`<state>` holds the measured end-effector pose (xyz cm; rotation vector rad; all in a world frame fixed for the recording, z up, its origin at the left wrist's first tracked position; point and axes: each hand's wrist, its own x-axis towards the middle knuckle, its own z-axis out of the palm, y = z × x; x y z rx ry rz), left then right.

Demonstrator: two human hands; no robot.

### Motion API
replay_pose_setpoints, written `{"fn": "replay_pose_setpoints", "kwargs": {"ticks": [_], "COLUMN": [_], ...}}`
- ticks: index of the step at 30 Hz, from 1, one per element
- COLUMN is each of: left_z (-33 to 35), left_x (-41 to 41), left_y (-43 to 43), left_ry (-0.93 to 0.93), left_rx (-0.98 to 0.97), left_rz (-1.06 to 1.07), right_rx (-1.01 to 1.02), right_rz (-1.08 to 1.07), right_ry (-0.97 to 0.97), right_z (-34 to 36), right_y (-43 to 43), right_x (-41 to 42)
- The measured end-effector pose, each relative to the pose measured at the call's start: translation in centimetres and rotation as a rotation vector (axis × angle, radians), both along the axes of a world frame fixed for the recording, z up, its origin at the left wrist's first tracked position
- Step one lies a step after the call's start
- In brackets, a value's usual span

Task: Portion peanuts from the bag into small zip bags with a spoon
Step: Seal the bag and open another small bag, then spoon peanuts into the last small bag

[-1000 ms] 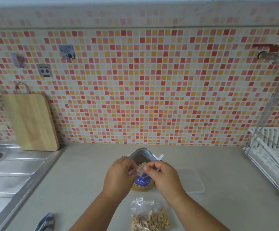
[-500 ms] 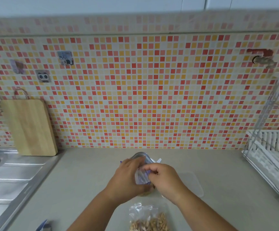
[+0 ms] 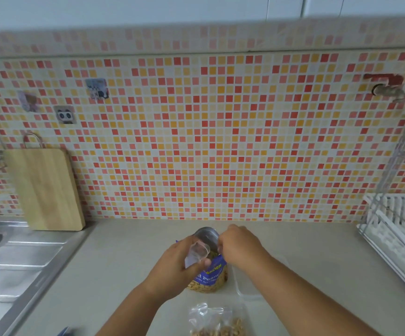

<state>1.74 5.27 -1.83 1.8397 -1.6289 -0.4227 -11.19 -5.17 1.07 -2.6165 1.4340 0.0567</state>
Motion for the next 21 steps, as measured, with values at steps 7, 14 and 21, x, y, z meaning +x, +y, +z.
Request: {"fn": "replay_pose_setpoints", "kwargs": {"ticks": [7,14,21], "left_z": [-1.2,-1.5,-1.4], "left_x": [1.2,2.1,2.4], "left_y": [-0.8,-1.2,-1.4], "left_ry": [-0.115,-0.038,-0.034], "left_rx": [0.089,0.113,0.116], "left_rz": [0.067,0.026,0.017], "right_rx": [0.067,0.001,0.221], "right_rz": [-0.080,0.052,-0.138], "right_ry": [0.054,0.089,0.217], "right_z": [0.4,2.6,-0.8], "right_y": [-0.7,-0.9,-0.8], "right_x": [2.3,3.0,5.0]}}
